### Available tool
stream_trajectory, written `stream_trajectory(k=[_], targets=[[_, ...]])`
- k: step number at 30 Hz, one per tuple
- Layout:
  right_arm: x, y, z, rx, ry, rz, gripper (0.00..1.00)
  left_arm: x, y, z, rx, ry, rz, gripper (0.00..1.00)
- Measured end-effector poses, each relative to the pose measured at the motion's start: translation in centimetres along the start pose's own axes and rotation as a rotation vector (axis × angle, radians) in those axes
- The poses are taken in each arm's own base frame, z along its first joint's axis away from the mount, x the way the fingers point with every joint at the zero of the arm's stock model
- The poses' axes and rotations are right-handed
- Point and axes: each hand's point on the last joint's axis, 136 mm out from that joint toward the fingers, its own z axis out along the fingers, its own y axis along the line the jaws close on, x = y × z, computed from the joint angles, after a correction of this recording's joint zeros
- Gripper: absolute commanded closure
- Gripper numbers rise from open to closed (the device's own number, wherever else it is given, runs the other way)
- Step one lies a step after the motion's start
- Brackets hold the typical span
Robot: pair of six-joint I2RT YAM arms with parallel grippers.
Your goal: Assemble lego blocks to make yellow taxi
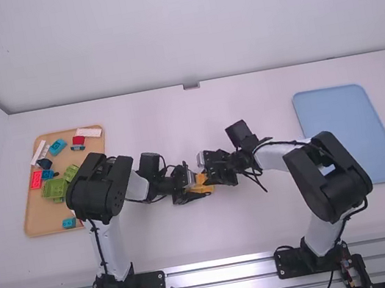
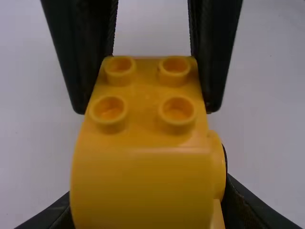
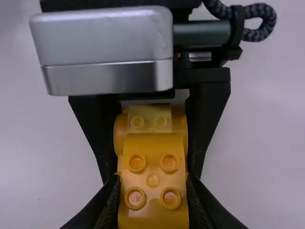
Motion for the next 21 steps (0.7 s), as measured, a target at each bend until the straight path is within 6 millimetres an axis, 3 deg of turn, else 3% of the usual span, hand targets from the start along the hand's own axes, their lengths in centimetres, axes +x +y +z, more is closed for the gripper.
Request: stream_trajectory(k=[11, 16, 21], targets=[[-0.7, 0.3, 0.0, -0.021, -0.04, -0.033, 1.0, 0.0, 0.1, 0.0, -0.003, 0.002, -0.001, 0.54], [-1.9, -0.5, 0.0, 0.01, -0.092, -0.096, 1.0, 0.0, 0.1, 0.0, -0.003, 0.002, -0.001, 0.54], [-1.5, -0.1, 0.1, 0.01, -0.105, -0.083, 1.0, 0.0, 0.1, 0.0, -0.003, 0.002, -0.001, 0.54]])
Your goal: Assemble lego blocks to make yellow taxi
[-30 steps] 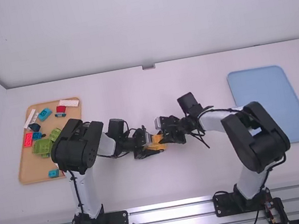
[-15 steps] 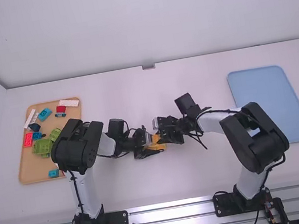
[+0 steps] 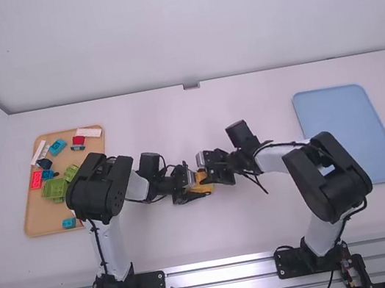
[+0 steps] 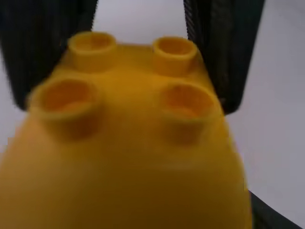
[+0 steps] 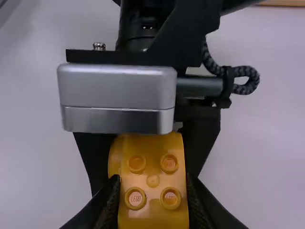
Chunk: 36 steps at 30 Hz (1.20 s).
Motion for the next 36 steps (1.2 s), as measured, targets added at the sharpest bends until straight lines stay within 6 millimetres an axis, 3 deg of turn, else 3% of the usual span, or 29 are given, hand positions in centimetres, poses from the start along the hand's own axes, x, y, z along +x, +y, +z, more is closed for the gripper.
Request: stream_trajectory(k=[23, 29, 36], targets=[[-0.7, 0.2, 0.0, -0.02, -0.059, -0.005, 1.0, 0.0, 0.0, 0.0, -0.001, -0.001, 0.002, 0.55], [0.6, 0.0, 0.9, -0.025, -0.057, 0.05, 1.0, 0.0, 0.2, 0.0, -0.006, 0.0, 0.005, 0.54], [0.8, 0.3, 1.0, -0.038, -0.053, 0.071, 1.0, 0.0, 0.2, 0.0, -0.006, 0.0, 0.005, 0.55]])
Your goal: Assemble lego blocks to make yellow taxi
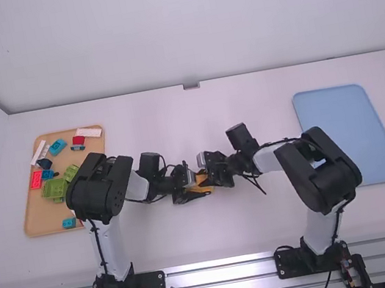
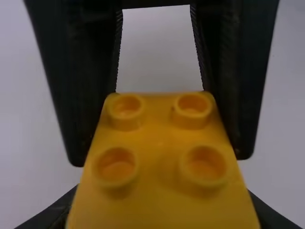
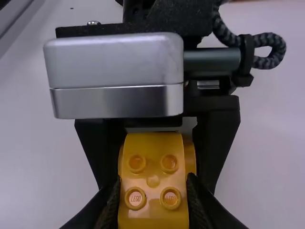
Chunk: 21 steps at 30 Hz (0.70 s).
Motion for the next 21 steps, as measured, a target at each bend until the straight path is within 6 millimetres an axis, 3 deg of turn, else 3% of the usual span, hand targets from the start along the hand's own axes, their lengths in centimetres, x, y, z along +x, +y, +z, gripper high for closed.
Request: stream_trajectory(k=[21], targets=[[0.22, 0.27, 0.04, 0.004, -0.008, -0.015, 1.0, -0.05, 0.06, 0.01, -0.002, -0.001, 0.005, 0.55]])
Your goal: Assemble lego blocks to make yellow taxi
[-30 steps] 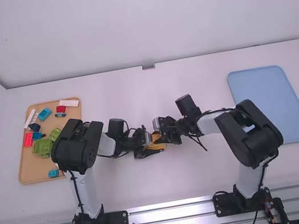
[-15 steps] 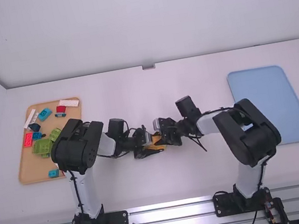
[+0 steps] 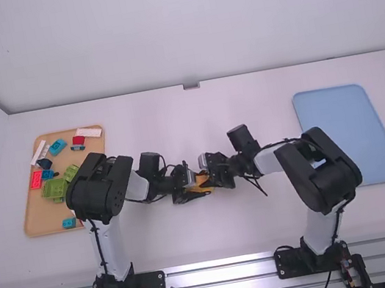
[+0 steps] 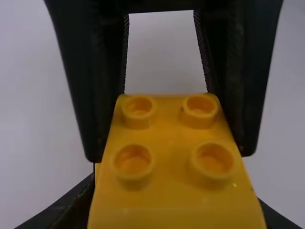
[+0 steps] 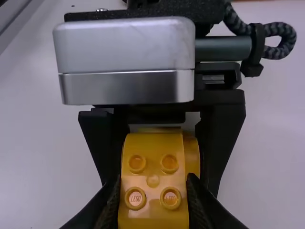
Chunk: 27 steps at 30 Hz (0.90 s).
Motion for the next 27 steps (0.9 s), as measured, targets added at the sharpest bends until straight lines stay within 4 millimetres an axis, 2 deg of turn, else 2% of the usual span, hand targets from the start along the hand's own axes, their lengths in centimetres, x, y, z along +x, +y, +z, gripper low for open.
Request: stream_trajectory(k=[13, 20, 27], targets=[[-0.4, 0.2, 0.1, -0.011, -0.02, -0.012, 1.0, 0.0, 0.0, 0.0, -0.002, 0.002, 0.0, 0.55], [-0.7, 0.8, 1.3, -0.02, 0.006, -0.032, 1.0, 0.0, 0.0, 0.0, -0.001, 0.001, -0.001, 0.55], [-0.6, 0.5, 1.1, -0.01, 0.008, -0.011, 1.0, 0.1, 0.1, 0.0, -0.004, 0.004, -0.004, 0.56]])
